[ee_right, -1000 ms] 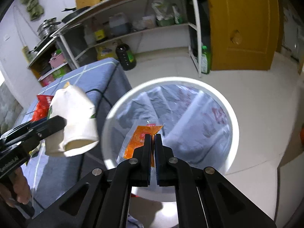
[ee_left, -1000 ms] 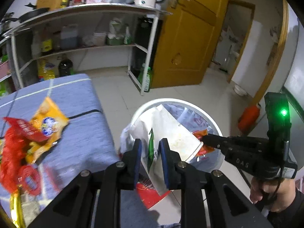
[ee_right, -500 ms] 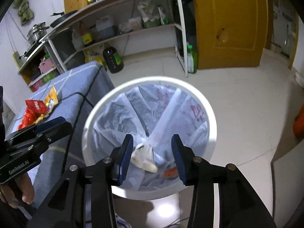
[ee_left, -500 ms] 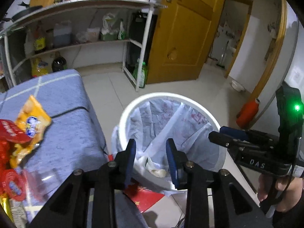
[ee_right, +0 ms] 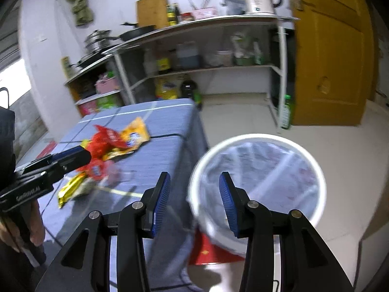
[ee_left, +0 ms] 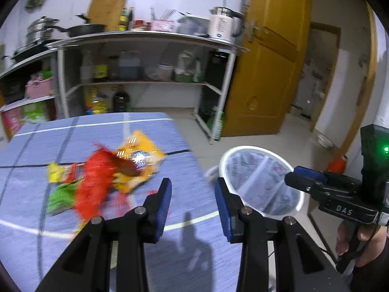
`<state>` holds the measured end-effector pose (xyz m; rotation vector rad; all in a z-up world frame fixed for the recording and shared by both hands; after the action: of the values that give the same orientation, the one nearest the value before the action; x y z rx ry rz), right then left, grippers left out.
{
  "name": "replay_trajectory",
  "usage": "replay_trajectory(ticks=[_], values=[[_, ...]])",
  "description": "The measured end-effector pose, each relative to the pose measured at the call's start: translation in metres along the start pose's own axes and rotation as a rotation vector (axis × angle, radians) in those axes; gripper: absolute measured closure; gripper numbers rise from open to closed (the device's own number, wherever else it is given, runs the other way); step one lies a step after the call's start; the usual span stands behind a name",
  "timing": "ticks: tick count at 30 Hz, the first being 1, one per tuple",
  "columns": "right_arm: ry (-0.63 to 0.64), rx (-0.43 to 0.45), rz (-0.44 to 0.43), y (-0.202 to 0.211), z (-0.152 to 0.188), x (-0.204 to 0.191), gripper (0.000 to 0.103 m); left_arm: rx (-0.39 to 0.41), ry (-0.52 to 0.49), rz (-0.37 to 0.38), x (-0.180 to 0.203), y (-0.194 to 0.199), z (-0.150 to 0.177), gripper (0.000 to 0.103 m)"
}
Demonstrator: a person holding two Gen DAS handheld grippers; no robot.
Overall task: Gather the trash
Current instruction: 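Move the left tool to the yellow snack bar wrapper while the right tool reaches the clear cup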
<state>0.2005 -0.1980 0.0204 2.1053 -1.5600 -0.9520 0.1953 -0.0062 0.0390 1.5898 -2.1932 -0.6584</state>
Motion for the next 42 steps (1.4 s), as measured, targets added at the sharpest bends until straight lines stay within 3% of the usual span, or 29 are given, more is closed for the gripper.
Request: replay_trajectory(ticks=[12,16,23,28,33,34,40,42], values=[[0.134,-0.111,-0.127,-0.058,0.018,-0.078,0.06,-0.057,0.062,-0.146,-0.074,0.029,0.059,0.052],[0.16,-0.168,-0.145,-0.084,0.024,-0.093,0.052,-0.087,0.072,-0.167,-0.09,0.028,0.077,0.05],[0.174,-0.221,-0.125,-0.112,0.025,-0.101,0.052,-0.175,0.106,-0.163,-0.105,0.014,0.1,0.05],[0.161,-0.25,-0.123,-0.127,0.024,-0.102,0.052,-0.179,0.105,-0.147,-0.104,0.014,0.102,0.05],[0.163,-0.277,-0.09,-0.143,0.023,-0.102,0.052,-0.234,0.101,-0.148,-0.104,0.005,0.103,0.05],[0.162,-0.279,-0.08,-0.146,0.022,-0.103,0.052,-0.241,0.108,-0.15,-0.105,0.004,0.104,0.051],[0.103,-0.308,-0.073,-0.155,0.017,-0.1,0.052,-0.259,0.122,-0.139,-0.108,0.0,0.106,0.084],[0.084,-0.302,-0.08,-0.153,0.015,-0.099,0.054,-0.251,0.118,-0.133,-0.106,0.002,0.107,0.085]])
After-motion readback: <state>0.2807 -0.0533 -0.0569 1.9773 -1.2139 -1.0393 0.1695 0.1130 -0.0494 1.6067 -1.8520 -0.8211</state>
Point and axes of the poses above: each gripper's, at about its wrist camera, not at the fingertips, and y roughly against the way its jaws point, x to its right, z to its underside, the point moved 2 cm from there along -y, roughly the way its jaws point, and after that the axes turned 11 degrees about -y, right-handed, at the moved point
